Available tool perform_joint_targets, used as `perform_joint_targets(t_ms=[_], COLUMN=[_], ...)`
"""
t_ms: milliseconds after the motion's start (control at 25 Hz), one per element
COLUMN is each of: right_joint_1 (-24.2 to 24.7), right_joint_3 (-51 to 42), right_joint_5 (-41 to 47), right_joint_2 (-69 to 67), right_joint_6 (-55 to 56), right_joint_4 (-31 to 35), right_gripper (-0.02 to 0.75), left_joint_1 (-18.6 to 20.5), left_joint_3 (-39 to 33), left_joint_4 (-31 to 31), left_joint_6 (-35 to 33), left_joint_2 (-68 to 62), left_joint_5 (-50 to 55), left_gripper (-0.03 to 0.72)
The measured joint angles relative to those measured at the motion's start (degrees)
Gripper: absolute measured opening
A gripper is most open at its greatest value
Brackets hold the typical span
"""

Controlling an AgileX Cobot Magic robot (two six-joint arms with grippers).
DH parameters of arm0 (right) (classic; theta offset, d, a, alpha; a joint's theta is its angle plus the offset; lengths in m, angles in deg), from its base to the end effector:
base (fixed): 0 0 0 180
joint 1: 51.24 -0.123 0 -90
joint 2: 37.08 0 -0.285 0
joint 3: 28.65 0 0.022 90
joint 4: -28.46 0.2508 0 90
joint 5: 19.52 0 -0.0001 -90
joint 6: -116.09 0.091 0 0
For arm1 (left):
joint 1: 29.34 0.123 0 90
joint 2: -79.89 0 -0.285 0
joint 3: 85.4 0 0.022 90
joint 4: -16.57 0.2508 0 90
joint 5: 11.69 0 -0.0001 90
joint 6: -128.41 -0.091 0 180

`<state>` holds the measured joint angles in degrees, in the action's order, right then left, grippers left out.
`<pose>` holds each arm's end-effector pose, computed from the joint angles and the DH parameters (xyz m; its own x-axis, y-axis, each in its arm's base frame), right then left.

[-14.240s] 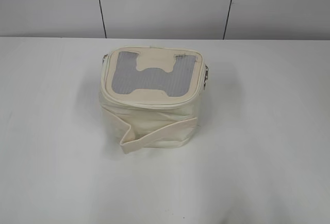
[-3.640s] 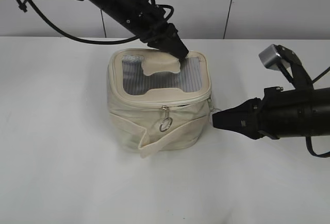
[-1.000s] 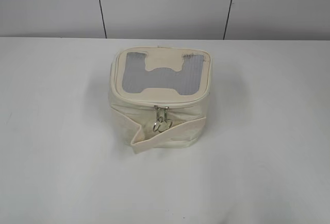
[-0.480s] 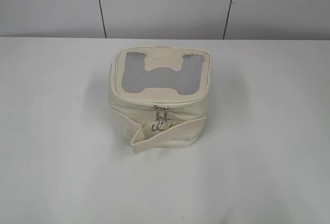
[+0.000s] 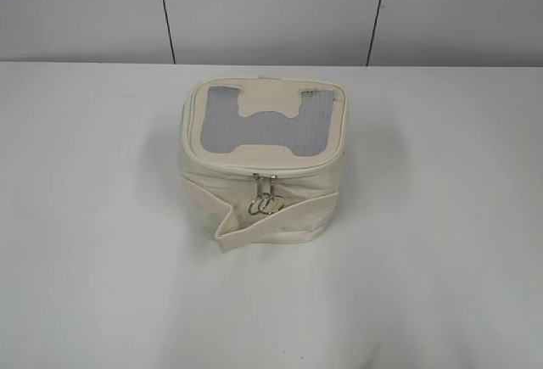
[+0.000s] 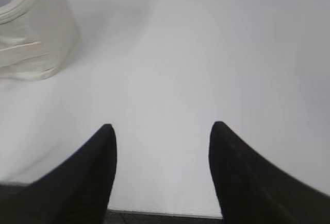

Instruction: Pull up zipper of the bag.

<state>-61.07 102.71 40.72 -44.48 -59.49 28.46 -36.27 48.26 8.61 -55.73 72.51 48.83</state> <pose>-0.0053 -0.0009 0.2777 -0.4481 0.0006 -0.8940 -0.1366 0.9882 0.0691 -0.0122 -0.0096 0.2889 -0.4030 0.0525 -0.9137 0.2305 0.9720 -0.0458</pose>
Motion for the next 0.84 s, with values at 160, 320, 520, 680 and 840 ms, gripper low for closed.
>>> perform_joint_targets(t_ms=[160,320,520,680,840], right_joint_1=[4.45,4.63,4.63,4.63,4.63], right_joint_3=[0.0,0.0,0.0,0.0,0.0], right_joint_5=[-0.06,-0.06,-0.06,-0.06,-0.06], right_joint_2=[0.0,0.0,0.0,0.0,0.0], right_joint_6=[0.0,0.0,0.0,0.0,0.0], right_joint_4=[0.0,0.0,0.0,0.0,0.0], right_gripper=[0.453,0.453,0.452,0.452,0.452], left_joint_1=[2.42,1.39,1.28,1.28,1.28], left_joint_3=[0.0,0.0,0.0,0.0,0.0], left_joint_4=[0.0,0.0,0.0,0.0,0.0], left_joint_6=[0.0,0.0,0.0,0.0,0.0], left_joint_2=[0.0,0.0,0.0,0.0,0.0], left_joint_5=[0.0,0.0,0.0,0.0,0.0], left_gripper=[0.241,0.241,0.241,0.241,0.241])
